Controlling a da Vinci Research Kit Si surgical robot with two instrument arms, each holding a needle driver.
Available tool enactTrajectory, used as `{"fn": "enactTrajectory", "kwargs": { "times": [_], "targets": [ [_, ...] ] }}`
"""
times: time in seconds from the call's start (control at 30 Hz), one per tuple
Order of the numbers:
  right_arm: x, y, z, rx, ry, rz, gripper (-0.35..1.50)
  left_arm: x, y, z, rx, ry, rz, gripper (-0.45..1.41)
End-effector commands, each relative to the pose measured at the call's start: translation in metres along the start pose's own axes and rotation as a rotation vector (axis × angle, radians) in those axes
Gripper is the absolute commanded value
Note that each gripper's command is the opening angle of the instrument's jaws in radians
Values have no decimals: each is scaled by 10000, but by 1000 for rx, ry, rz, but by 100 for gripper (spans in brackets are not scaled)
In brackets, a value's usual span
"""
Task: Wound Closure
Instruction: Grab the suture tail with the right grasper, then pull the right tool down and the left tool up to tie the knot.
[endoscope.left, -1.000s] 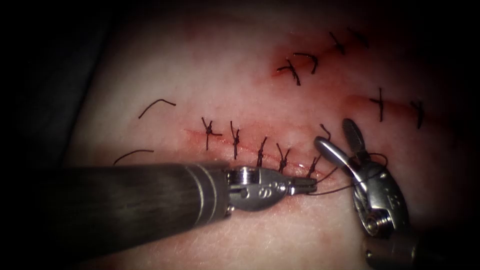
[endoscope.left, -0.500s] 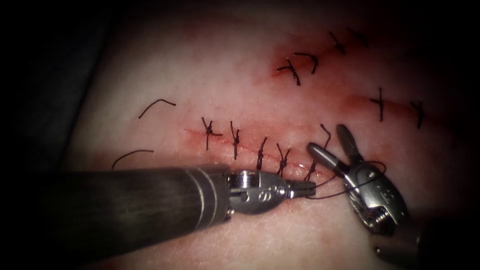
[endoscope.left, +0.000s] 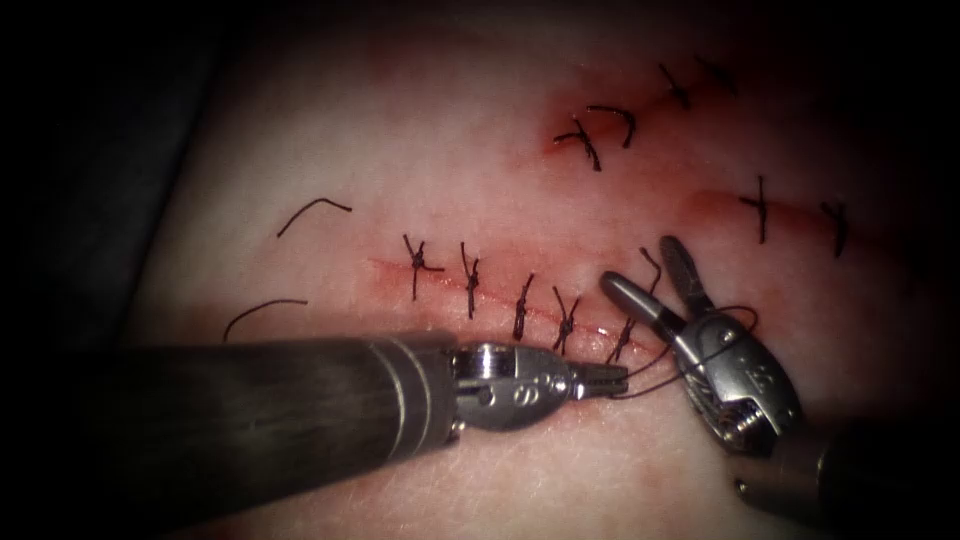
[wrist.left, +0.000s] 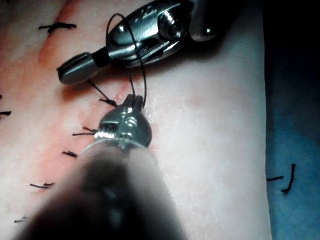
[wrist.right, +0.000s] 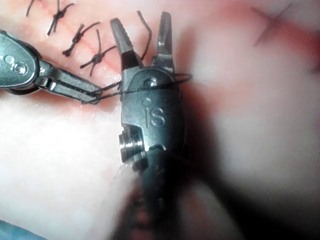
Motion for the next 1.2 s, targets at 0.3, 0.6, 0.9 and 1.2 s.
{"fn": "enactTrajectory", "kwargs": {
  "times": [0.3, 0.6, 0.9, 1.2],
  "targets": [
    [-2, -10, -10, 10, -17, -9, -35, -4, -14, -3, -18, 5, -11, -45],
    [-7, -16, -25, 23, 5, -20, -35, -10, -74, -15, 4, 7, -69, -45],
    [-14, -24, -36, 41, 19, -25, -35, -43, -130, 16, 23, -60, -169, -45],
    [-24, -34, -43, 59, 36, -57, -35, -60, -174, 48, -16, -16, -261, -45]
  ]
}}
